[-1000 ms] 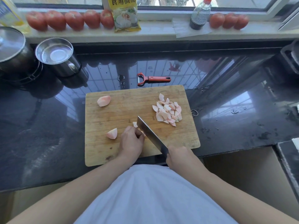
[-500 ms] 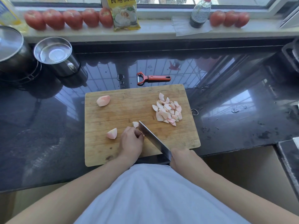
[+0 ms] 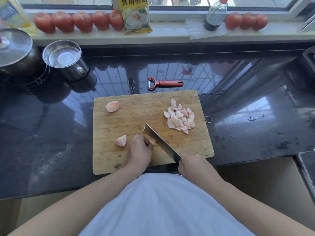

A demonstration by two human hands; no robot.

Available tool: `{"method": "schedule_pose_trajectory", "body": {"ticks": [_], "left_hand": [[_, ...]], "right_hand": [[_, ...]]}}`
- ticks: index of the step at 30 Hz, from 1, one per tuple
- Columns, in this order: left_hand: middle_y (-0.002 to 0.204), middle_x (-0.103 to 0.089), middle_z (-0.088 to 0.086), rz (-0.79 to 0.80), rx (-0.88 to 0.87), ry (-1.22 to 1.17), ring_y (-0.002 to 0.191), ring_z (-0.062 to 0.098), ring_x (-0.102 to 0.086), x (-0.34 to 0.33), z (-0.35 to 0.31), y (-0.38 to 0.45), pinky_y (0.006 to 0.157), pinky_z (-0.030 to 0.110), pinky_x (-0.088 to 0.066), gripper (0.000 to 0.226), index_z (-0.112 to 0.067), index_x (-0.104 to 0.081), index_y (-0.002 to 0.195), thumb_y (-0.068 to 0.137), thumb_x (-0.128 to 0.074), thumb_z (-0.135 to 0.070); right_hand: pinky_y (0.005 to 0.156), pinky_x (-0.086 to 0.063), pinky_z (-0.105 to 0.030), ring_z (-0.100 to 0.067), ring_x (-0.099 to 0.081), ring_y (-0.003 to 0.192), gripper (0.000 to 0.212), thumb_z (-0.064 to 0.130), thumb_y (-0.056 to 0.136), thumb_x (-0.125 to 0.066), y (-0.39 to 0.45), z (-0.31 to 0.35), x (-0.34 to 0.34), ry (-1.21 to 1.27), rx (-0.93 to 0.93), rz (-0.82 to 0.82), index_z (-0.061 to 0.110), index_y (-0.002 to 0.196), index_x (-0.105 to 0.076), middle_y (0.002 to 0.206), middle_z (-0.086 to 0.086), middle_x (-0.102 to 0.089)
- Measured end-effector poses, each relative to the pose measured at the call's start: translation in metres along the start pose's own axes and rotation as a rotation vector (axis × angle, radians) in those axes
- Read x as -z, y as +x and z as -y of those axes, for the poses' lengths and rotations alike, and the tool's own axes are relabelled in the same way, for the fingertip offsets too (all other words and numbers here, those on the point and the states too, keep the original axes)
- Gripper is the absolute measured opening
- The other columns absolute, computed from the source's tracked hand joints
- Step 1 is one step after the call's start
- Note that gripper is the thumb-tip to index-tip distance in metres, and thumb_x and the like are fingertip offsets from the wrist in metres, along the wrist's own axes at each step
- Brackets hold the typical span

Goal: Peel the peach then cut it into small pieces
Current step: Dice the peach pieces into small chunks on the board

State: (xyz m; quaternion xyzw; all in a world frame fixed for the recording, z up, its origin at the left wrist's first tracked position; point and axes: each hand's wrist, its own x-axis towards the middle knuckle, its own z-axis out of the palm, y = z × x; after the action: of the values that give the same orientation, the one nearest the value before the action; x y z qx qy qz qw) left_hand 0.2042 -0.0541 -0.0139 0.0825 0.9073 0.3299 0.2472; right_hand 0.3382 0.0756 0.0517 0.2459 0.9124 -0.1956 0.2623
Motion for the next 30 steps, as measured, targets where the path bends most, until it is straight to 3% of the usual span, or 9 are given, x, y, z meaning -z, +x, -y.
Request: {"method": "schedule_pose_trajectory", "body": {"ticks": [4, 9, 17, 22, 27, 30], "left_hand": [[0.098, -0.055, -0.003, -0.001, -0.010, 0.042, 0.090, 0.018, -0.053, -0.002, 0.000, -0.001, 0.075, 0.028, -0.035, 0.020, -0.011, -0.062, 0.078, 0.097, -0.064, -0.015], [0.099, -0.055, 0.000, 0.015, -0.004, 0.036, 0.089, 0.019, -0.051, -0.002, -0.003, -0.002, 0.075, 0.032, -0.036, 0.018, -0.008, -0.062, 0.078, 0.095, -0.060, -0.013], [0.093, -0.054, 0.000, 0.009, -0.027, 0.032, 0.090, 0.019, -0.051, -0.003, 0.000, -0.001, 0.074, 0.029, -0.032, 0.018, -0.008, -0.061, 0.075, 0.092, -0.059, -0.008], [0.090, -0.052, -0.003, 0.010, -0.033, 0.021, 0.090, 0.020, -0.053, -0.004, 0.003, 0.000, 0.076, 0.029, -0.036, 0.021, -0.010, -0.060, 0.073, 0.094, -0.060, -0.012], [0.090, -0.060, -0.001, 0.009, -0.058, -0.027, 0.086, 0.021, -0.057, -0.007, 0.007, 0.003, 0.074, 0.033, -0.041, 0.029, -0.011, -0.065, 0.077, 0.095, -0.070, -0.033], [0.086, -0.061, 0.001, 0.006, -0.059, 0.021, 0.084, 0.025, -0.060, -0.005, 0.007, 0.003, 0.069, 0.031, -0.038, 0.024, -0.013, -0.061, 0.069, 0.093, -0.066, -0.018]], "right_hand": [[0.064, -0.046, -0.036, -0.029, -0.053, 0.077, 0.010, 0.015, 0.097, -0.045, -0.004, -0.003, 0.000, -0.037, -0.010, 0.006, 0.018, 0.088, -0.045, 0.082, -0.003, -0.051], [0.069, -0.049, -0.038, -0.033, -0.062, 0.089, 0.007, 0.014, 0.098, -0.045, -0.007, 0.001, 0.000, -0.061, -0.052, 0.068, 0.020, 0.093, -0.045, 0.097, -0.010, -0.065], [0.067, -0.045, -0.035, -0.034, -0.063, 0.091, 0.018, 0.013, 0.097, -0.044, -0.009, -0.003, -0.001, -0.117, -0.041, 0.105, 0.016, 0.110, -0.056, 0.101, -0.011, -0.066], [0.065, -0.046, -0.037, -0.032, -0.060, 0.081, 0.016, 0.009, 0.096, -0.044, -0.001, 0.000, -0.002, -0.120, -0.010, 0.110, 0.011, 0.105, -0.057, 0.093, -0.010, -0.064], [0.063, -0.041, -0.036, -0.033, -0.050, 0.071, 0.010, 0.010, 0.098, -0.043, 0.021, 0.019, 0.000, -0.093, 0.043, 0.045, 0.015, 0.090, -0.044, 0.084, -0.012, -0.061], [0.066, -0.049, -0.040, -0.034, -0.055, 0.075, 0.011, 0.016, 0.099, -0.043, 0.030, 0.023, 0.004, 0.006, 0.057, -0.022, 0.016, 0.088, -0.044, 0.083, -0.010, -0.059]]}}
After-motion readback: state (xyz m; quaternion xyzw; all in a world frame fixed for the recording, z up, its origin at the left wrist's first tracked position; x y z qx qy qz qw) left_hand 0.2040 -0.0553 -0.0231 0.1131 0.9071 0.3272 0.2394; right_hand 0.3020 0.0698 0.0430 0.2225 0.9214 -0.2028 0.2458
